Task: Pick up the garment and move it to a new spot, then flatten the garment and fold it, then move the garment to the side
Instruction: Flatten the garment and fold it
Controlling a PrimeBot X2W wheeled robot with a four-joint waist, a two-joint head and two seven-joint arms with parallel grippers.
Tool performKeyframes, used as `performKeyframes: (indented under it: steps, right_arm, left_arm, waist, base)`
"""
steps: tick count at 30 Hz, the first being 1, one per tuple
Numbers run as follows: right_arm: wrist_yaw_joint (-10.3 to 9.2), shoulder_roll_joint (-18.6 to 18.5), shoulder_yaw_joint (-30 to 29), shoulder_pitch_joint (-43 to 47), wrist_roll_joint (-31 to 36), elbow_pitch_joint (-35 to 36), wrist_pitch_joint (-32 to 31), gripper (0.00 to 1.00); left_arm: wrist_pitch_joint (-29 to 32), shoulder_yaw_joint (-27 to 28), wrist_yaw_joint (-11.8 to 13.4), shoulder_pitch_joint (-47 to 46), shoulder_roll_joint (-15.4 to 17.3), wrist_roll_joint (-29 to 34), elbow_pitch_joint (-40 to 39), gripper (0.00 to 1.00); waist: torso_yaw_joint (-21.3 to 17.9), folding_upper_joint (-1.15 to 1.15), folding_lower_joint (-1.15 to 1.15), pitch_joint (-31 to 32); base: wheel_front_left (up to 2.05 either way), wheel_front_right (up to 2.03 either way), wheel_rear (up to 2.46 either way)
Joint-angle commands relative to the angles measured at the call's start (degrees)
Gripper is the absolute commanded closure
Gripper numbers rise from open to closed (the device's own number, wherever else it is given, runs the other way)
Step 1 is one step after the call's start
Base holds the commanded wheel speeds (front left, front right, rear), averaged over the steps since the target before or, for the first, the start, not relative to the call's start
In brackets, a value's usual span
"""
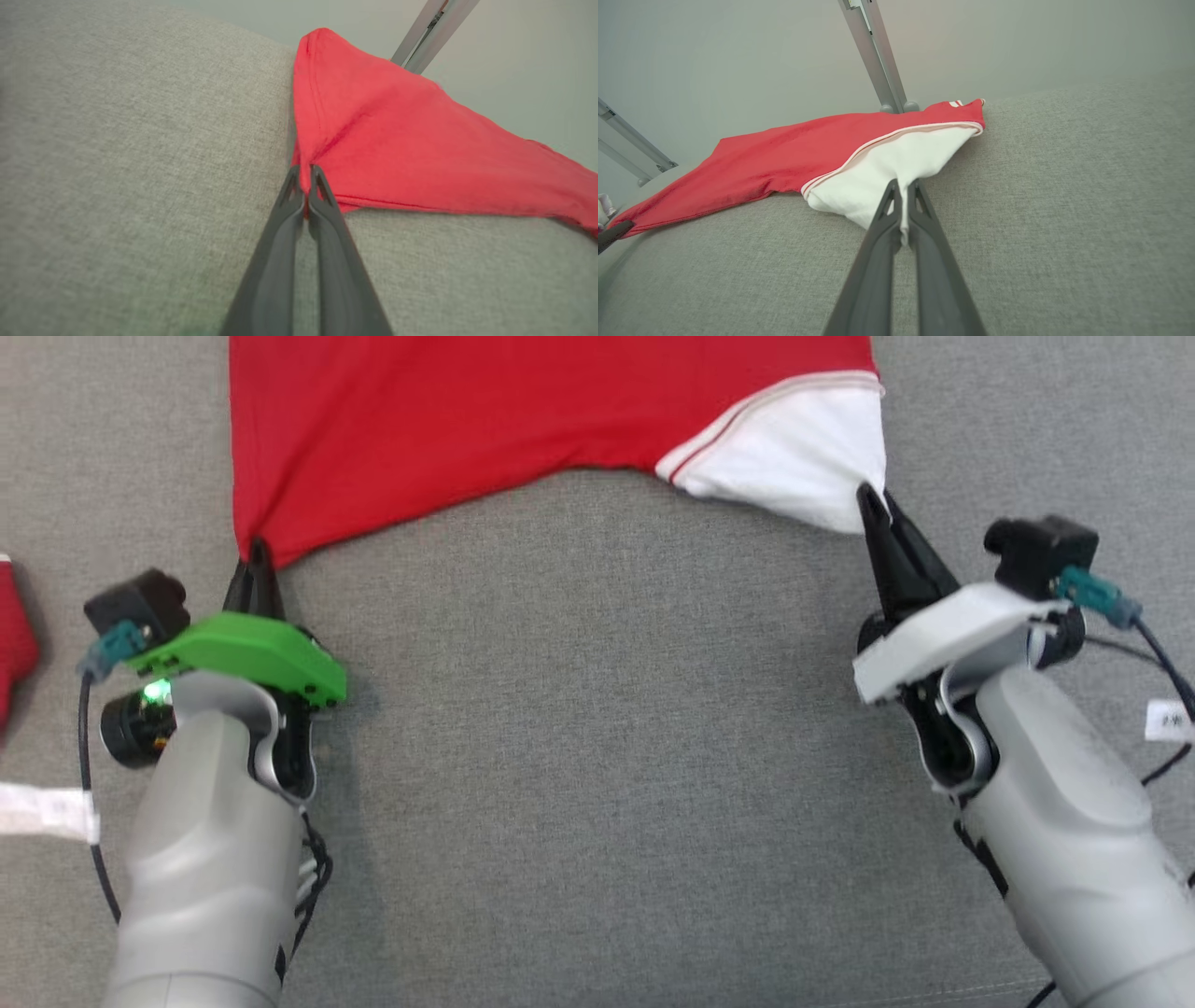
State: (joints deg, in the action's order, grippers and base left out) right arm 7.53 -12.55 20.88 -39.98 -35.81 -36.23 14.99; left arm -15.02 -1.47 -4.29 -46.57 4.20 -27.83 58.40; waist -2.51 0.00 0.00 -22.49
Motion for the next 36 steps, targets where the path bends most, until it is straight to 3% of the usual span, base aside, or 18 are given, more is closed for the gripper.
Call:
performKeyframes:
  steps: [1,11,19,27,36]
  right_arm:
    - [-0.08,-0.3,-1.2,4.6,0.7,3.5,0.2,1.0]
    - [-0.09,1.5,-9.2,33.6,7.4,28.9,0.2,1.0]
    - [-0.09,4.0,-14.0,50.9,13.1,42.0,-3.2,1.0]
    - [-0.09,4.8,-16.6,56.3,14.4,49.3,-8.4,1.0]
    - [-0.09,3.7,-17.5,51.0,12.8,47.8,-10.3,1.0]
  left_arm:
    - [-0.2,0.9,-0.4,3.8,0.5,1.2,-2.5,1.0]
    - [-0.2,3.1,-0.2,26.8,1.5,7.6,-21.2,1.0]
    - [4.2,2.7,2.3,42.0,1.8,7.7,-39.3,1.0]
    - [14.4,1.1,5.5,52.2,1.3,6.7,-56.3,1.0]
    - [26.6,-1.2,4.8,48.4,4.0,5.4,-58.8,1.0]
  waist:
    - [-0.6,0.0,0.0,3.0]
    - [-1.6,0.0,0.0,10.7]
    - [-1.4,0.0,0.0,13.5]
    - [-0.5,0.0,0.0,14.7]
    - [0.0,0.0,0.0,12.4]
  base:
    - [0.0,0.0,0.0]
    - [0.0,0.0,0.0]
    - [0.0,0.0,0.0]
    - [0.0,0.0,0.0]
    - [0.0,0.0,0.0]
